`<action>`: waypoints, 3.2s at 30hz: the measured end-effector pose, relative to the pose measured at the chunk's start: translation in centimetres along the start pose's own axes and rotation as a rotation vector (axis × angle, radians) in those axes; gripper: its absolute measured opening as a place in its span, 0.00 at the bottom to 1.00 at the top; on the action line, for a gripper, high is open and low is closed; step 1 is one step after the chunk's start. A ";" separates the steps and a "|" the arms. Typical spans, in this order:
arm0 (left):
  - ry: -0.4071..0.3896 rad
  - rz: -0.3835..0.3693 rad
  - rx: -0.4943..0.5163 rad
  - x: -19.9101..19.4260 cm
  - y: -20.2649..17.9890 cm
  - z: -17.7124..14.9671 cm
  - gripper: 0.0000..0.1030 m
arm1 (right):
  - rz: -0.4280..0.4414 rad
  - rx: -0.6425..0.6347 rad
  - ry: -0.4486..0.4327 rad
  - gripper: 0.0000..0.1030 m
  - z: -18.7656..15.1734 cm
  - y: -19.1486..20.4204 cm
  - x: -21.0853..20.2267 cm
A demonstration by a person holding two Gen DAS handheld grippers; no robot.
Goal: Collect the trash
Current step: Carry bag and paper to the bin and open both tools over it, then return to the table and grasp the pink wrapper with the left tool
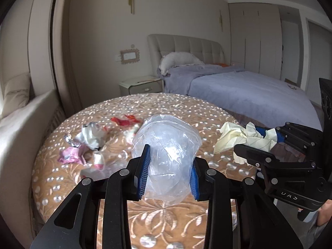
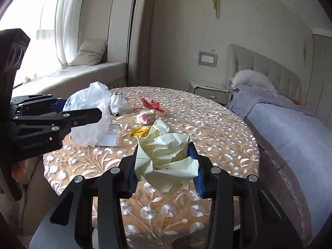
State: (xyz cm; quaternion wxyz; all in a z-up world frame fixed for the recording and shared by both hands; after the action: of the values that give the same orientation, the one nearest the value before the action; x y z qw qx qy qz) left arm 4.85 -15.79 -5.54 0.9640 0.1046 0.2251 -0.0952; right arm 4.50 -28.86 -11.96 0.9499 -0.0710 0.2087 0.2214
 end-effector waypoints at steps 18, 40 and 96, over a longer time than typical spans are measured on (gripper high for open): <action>0.067 -0.339 0.257 3.2 -21.5 -1.7 0.32 | -0.307 0.185 -0.021 0.43 -7.1 -12.8 -9.2; 0.267 -0.574 0.484 10.1 -39.2 -9.4 0.34 | -0.431 0.445 0.127 0.43 -19.8 -24.0 -8.9; 0.072 0.517 -0.173 6.2 15.0 -7.5 0.95 | -0.065 0.075 0.001 0.96 -1.5 -4.8 3.4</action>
State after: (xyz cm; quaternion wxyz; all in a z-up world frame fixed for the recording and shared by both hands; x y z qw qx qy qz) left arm 10.68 -0.42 -12.53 0.9530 0.0792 0.2322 0.1776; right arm 8.87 -32.15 -14.61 0.9586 -0.0420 0.2148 0.1824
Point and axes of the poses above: each gripper's, at about its wrist camera, not at the fingertips, and x roughly the way its jaws point, y to its left, z to its top, the point moved 8 cm from there along x, roughly the way its jaws point, and after that the axes turned 13 degrees about z, right-handed, at the moved point
